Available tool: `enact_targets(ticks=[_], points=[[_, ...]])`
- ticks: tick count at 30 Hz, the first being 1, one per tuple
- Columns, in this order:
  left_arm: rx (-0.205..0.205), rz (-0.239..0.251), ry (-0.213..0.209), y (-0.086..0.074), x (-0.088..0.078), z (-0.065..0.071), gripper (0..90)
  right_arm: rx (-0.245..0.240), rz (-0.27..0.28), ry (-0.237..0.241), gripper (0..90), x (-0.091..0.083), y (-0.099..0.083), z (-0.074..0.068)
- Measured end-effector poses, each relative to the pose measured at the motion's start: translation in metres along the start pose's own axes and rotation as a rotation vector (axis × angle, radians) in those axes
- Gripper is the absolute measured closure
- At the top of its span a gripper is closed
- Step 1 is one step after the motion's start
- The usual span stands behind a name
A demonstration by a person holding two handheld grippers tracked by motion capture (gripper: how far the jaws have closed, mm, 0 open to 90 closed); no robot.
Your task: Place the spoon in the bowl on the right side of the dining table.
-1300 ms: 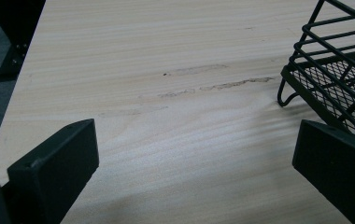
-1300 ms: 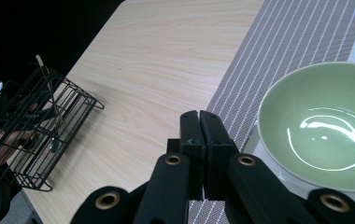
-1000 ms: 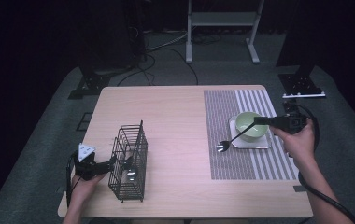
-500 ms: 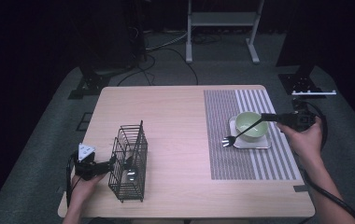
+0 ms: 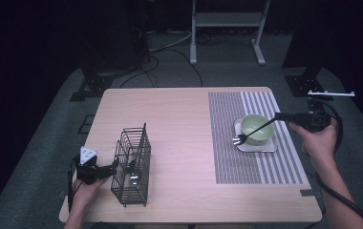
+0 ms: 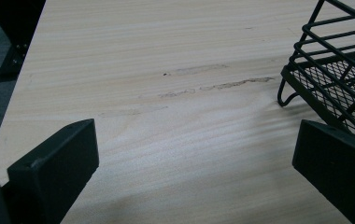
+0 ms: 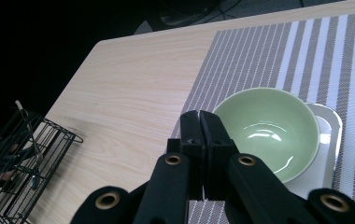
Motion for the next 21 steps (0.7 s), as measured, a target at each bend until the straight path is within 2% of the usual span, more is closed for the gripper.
enact_targets(ticks=[21], points=[[0.000,-0.001,0.001,0.000,0.000,0.000,0.0,0.055,0.067,-0.037,88.6,-0.017,0.013,0.022]])
Point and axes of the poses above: each handheld gripper's, and its own axes: x roughly forward along the jaws, y roughly out of its top, z roughly to its right, the point moved 10 cm from there along x, roughly forward along the jaws, and after that the axes turned 8 degrees about x, right-handed, at the moved point
